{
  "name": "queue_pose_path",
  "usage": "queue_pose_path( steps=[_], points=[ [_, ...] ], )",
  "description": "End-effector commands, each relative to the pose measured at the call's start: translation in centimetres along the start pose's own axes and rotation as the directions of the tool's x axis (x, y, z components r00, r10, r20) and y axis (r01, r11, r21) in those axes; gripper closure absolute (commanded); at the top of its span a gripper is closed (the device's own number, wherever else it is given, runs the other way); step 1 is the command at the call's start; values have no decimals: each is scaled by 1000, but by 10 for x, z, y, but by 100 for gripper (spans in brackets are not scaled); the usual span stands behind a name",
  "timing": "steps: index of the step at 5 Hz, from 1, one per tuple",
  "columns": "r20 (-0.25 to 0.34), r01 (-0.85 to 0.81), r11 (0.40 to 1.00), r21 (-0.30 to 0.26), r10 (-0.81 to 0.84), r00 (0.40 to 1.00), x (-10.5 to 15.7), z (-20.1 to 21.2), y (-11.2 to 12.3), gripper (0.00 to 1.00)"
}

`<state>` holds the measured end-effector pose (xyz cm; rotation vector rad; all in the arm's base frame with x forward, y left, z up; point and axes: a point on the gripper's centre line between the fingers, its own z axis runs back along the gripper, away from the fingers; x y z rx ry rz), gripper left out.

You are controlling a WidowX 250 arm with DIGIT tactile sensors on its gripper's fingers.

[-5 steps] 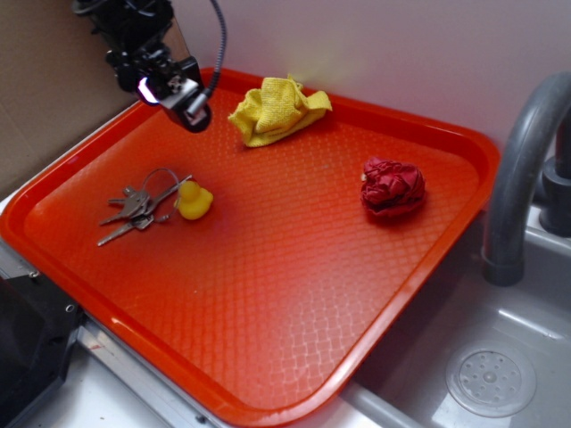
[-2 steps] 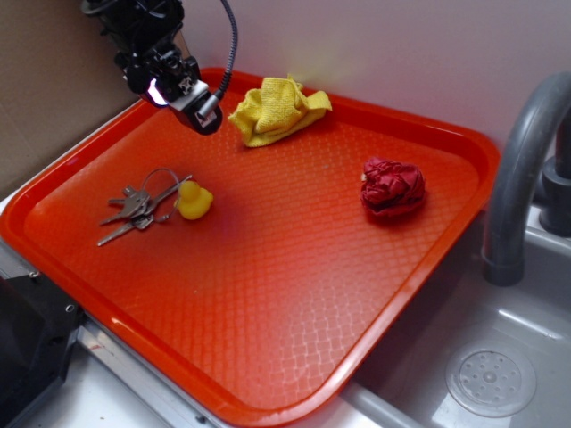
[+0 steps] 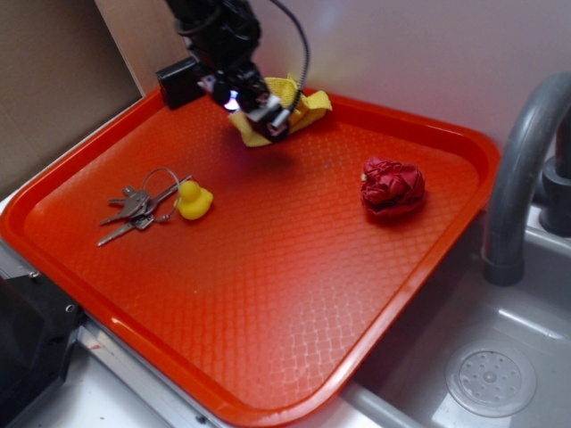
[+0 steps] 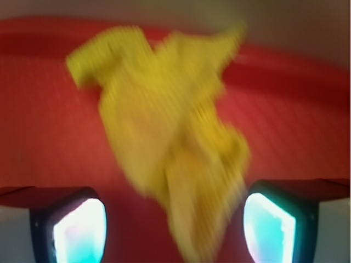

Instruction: Grab the yellow cloth.

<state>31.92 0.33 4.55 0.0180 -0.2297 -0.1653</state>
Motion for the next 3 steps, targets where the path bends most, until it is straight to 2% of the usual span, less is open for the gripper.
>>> queue_pose_path(
  steps=[1,2,3],
  points=[
    [66,113,994,4,-113,991,32,-12,-7,100],
    [10,88,996,7,-88,996,29,-27,1,100],
    [22,96,995,-23,-96,995,22,-10,3,100]
  ],
)
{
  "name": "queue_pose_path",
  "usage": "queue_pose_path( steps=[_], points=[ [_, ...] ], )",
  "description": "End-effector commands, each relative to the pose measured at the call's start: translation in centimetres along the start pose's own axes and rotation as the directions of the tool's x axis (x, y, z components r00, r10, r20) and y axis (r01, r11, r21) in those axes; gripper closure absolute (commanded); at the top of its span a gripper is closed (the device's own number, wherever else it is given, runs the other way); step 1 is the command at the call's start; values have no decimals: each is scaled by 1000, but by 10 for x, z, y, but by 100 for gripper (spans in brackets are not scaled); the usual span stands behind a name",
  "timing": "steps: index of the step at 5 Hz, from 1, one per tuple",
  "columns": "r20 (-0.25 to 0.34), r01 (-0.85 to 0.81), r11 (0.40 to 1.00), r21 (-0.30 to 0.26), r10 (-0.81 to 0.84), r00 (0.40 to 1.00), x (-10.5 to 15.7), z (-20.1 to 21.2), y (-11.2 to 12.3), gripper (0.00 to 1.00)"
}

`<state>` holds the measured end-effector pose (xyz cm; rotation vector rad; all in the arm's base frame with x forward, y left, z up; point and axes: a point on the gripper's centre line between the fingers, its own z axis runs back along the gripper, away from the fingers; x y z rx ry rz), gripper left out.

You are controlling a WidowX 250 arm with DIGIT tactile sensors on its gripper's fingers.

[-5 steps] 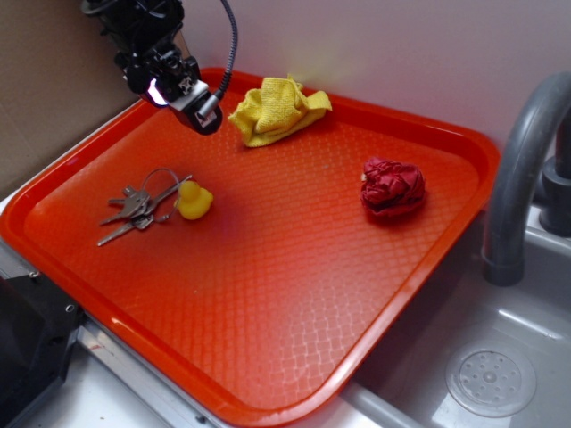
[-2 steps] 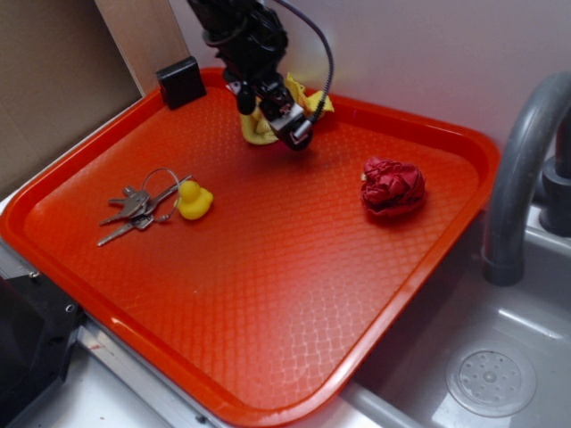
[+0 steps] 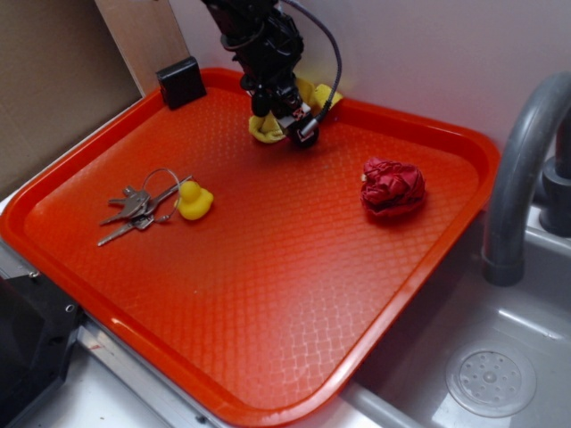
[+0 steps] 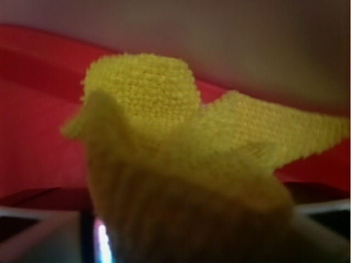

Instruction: Grab the yellow cloth.

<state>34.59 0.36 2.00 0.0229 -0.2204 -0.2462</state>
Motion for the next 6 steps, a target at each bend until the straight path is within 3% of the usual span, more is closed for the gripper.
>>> queue_pose_path(
  steps=[1,2,3,4,5,6],
  points=[
    [7,-19,999,-50,20,1000,-18,64,-21,100],
    [57,62,993,-104,-56,997,-39,109,-73,100],
    [64,269,959,-88,-264,962,-55,129,-124,100],
    [97,319,940,-124,-308,946,-67,142,-142,100],
    [46,177,979,-97,-173,984,-66,143,-121,100],
    [-9,25,1000,-7,-25,1000,-52,180,-95,100]
  ],
)
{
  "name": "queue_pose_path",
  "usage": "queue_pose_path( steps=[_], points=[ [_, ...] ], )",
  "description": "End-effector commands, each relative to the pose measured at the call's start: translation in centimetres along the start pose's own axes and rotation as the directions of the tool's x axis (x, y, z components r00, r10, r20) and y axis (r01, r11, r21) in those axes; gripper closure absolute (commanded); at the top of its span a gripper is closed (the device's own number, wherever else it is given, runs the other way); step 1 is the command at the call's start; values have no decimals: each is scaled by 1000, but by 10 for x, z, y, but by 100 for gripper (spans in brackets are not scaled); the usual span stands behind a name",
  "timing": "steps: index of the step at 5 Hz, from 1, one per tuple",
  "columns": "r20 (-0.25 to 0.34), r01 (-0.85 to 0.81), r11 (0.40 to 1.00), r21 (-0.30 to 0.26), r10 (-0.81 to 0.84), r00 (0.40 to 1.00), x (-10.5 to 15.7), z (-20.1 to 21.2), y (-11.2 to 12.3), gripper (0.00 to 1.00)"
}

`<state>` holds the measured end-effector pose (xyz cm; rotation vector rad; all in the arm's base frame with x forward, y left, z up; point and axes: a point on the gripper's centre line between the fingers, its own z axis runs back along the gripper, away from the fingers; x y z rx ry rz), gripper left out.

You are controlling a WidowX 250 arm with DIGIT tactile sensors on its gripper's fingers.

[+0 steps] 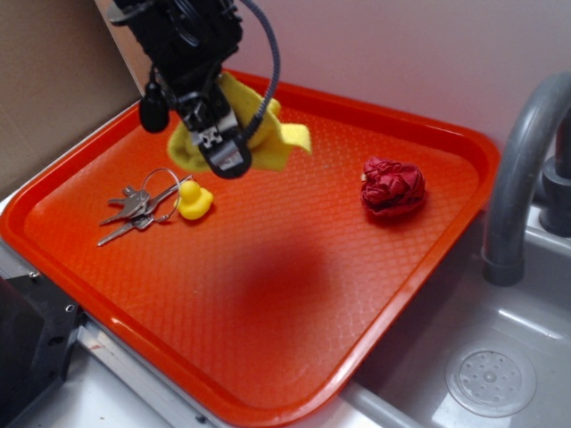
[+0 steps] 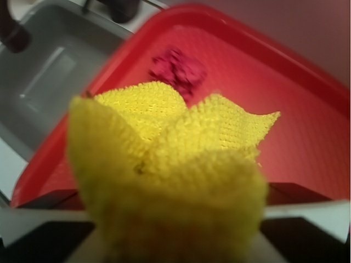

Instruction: Grab the yellow cloth.

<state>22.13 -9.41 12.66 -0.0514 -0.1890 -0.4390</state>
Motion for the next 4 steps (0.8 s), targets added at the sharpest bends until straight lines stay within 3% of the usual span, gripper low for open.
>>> queue_pose_path(
  steps=[1,2,3,4],
  points=[
    [-169,-273,946,176,303,938,18,79,50,100],
    [-156,-330,937,113,345,926,19,73,64,100],
    [-64,-423,895,145,435,898,22,61,59,100],
    [-58,-406,909,93,412,909,20,56,59,100]
  ],
)
